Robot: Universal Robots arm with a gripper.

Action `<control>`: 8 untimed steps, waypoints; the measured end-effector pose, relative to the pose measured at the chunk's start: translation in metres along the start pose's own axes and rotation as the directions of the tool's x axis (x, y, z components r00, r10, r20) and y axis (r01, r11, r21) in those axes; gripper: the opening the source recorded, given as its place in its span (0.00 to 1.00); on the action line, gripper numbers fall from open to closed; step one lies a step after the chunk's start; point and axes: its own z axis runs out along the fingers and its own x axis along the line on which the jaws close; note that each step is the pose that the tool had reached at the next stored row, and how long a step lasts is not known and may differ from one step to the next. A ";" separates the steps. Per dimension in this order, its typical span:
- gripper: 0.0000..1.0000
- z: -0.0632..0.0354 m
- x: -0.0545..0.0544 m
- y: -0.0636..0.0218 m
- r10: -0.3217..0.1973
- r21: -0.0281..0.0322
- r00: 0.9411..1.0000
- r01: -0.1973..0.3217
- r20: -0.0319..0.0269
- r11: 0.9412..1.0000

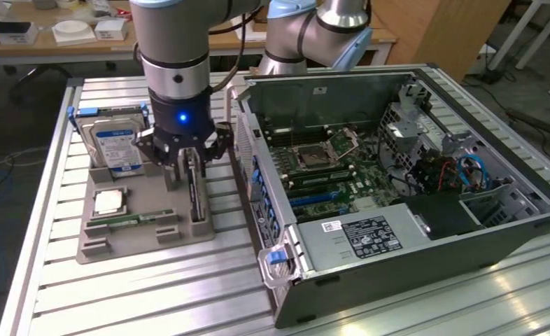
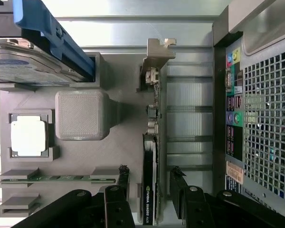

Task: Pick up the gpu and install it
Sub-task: 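Pick up the gpu and move the gpu toward the slot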

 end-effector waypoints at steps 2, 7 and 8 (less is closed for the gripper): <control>0.47 0.0026 0.000 -0.0001 0.002 0.000 1.000 -0.002 0.000 1.000; 0.47 0.0112 0.000 -0.0005 0.021 0.000 1.000 -0.021 0.001 1.000; 0.47 0.0122 0.000 -0.0006 0.032 0.000 0.999 -0.032 0.001 0.999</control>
